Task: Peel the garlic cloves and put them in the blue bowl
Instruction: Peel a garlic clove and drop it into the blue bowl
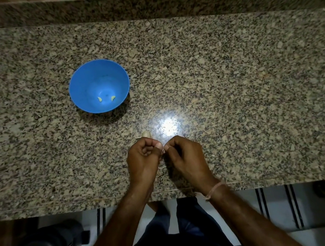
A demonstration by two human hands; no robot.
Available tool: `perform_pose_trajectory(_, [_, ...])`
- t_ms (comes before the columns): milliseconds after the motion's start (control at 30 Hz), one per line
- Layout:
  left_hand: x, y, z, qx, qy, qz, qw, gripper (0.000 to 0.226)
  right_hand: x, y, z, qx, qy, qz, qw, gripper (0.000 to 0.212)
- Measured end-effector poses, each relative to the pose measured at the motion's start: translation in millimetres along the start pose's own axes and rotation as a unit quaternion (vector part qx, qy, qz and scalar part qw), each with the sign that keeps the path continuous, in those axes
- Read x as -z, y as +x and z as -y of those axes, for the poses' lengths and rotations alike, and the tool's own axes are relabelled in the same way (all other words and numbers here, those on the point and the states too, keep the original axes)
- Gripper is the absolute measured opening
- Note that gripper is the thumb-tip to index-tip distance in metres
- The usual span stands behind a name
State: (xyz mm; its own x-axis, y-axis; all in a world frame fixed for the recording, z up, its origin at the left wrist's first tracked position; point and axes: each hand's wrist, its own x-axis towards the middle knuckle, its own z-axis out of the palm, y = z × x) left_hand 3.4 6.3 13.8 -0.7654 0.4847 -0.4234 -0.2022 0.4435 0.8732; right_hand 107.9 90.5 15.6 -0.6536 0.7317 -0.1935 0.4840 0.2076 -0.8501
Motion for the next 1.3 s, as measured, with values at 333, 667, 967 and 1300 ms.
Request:
perform_pose_trajectory(333, [1.4,-6.8,-0.5,-0.065,0.043,0.045,0.996,0.013,-7.8,-1.1,2.9,-0.102,0.204,0.048,0.972,0.027])
perform_pose_trajectory(667, [-7.0,-7.6,2.8,-0.011,-0.013,0.071,0.997,0.034,-8.7,3.1,1.4,-0.086,0.160,0.054,0.982,0.034])
perform_pose_trajectory(967, [-6.0,-2.2,-13.1,0.177,-0.135,0.126,0.967,0.025,-3.0,6.1,-1.0,0.048,0.002,-0.008,0.999,0.033])
perform_pose_trajectory(1300, [-10.8,-3.4,-4.7,0.115,-0.106,0.117,0.981,0.031,-1.6,3.9,-2.2,0.037,0.021,0.008,0.999,0.032])
